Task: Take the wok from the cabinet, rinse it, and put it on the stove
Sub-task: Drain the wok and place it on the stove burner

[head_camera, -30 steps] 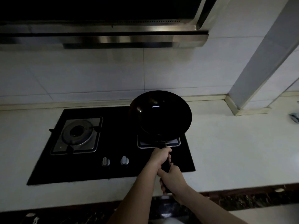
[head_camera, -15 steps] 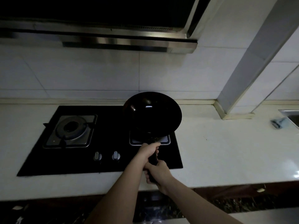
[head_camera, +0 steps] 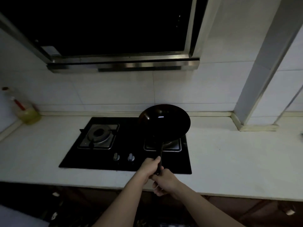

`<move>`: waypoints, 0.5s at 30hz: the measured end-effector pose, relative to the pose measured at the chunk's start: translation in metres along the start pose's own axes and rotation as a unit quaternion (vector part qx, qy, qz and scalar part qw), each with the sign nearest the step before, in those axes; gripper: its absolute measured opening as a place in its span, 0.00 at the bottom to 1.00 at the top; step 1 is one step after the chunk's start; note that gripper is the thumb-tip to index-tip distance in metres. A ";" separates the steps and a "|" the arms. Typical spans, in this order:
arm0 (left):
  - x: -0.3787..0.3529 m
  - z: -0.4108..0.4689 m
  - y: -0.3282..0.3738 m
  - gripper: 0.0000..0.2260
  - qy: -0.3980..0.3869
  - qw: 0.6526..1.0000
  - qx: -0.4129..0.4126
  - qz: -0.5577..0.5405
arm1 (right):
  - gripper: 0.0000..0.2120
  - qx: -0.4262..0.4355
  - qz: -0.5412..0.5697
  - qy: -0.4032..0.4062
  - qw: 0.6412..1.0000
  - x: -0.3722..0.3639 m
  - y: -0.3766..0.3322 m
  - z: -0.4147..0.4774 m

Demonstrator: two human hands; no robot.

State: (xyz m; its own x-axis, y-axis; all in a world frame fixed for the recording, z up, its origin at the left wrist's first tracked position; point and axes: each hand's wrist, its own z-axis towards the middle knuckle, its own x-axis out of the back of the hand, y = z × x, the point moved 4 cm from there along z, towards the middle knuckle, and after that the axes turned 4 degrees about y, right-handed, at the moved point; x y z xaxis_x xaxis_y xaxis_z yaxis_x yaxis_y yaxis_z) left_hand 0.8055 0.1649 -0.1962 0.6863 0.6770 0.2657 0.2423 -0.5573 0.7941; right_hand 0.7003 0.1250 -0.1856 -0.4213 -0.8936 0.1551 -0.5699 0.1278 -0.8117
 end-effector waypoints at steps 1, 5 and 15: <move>0.003 -0.005 -0.005 0.18 0.002 1.000 -0.004 0.018 | 0.12 0.001 -0.008 -0.010 1.000 0.002 0.001 -0.002; 0.009 -0.022 -0.011 0.14 0.012 0.998 -0.025 0.063 | 0.14 0.008 0.000 -0.007 1.000 0.005 0.001 -0.009; 0.009 -0.012 -0.001 0.15 -0.018 0.999 0.022 0.016 | 0.23 -0.010 0.100 0.097 0.990 0.003 -0.001 0.018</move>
State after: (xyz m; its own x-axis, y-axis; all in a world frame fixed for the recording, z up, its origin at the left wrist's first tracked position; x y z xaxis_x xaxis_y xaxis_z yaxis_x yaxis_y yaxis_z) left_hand 0.8027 0.1771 -0.1876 0.7185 0.6413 0.2693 0.2492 -0.5988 0.7612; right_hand 0.7122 0.1143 -0.1941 -0.6538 -0.7502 0.0987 -0.4737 0.3040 -0.8266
